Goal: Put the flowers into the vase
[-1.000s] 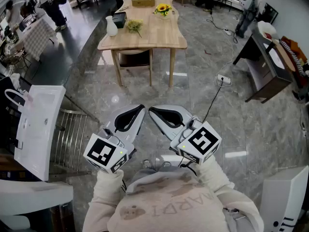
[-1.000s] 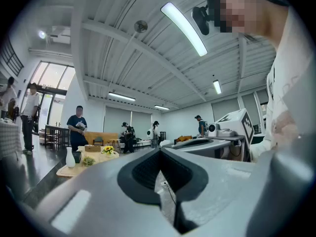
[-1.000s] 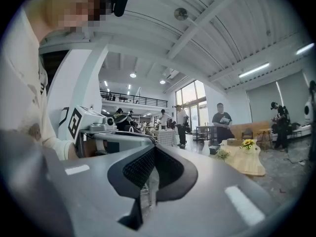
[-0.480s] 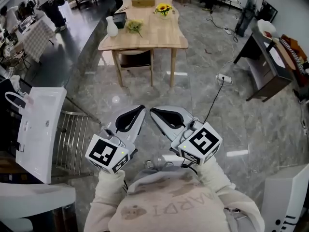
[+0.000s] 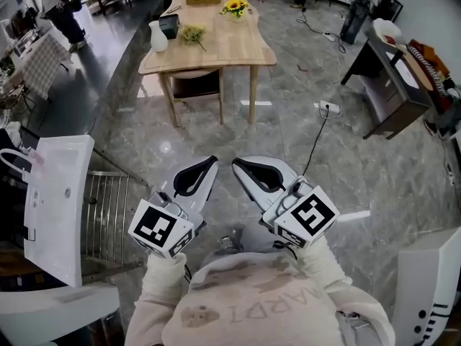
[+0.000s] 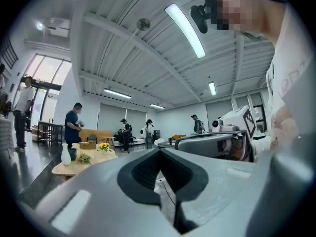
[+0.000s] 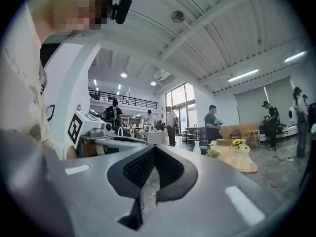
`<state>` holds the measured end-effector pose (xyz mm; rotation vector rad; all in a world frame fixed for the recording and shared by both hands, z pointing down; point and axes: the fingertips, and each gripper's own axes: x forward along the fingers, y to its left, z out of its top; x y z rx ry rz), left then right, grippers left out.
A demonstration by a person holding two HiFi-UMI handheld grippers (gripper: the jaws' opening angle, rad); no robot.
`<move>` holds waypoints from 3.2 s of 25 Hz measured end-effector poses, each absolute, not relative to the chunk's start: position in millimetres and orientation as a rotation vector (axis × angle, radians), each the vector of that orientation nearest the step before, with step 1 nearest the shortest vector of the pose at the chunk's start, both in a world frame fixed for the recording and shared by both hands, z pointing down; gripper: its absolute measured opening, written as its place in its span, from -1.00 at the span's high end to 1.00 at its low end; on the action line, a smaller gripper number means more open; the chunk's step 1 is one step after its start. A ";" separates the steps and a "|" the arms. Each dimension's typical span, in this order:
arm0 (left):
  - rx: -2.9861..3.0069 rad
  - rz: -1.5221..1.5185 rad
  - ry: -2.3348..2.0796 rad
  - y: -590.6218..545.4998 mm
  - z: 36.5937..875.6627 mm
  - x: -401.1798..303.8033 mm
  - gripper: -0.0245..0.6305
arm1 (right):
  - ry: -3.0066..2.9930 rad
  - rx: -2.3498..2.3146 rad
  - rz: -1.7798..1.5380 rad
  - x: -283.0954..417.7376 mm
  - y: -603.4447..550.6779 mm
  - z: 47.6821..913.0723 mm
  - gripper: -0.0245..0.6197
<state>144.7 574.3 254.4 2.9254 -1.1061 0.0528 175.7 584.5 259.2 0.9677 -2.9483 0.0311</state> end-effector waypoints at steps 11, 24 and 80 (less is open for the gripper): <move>2.924 0.003 -1.088 515.1 261.0 143.5 0.93 | -2.940 0.979 0.055 173.0 529.2 268.0 0.84; 2.885 0.008 -1.220 362.1 245.3 166.6 0.93 | -2.993 0.854 0.060 197.2 371.7 255.0 0.84; 2.848 0.000 -1.115 -87.6 288.2 -7.1 0.93 | -2.808 0.975 0.226 37.0 -105.9 314.1 0.84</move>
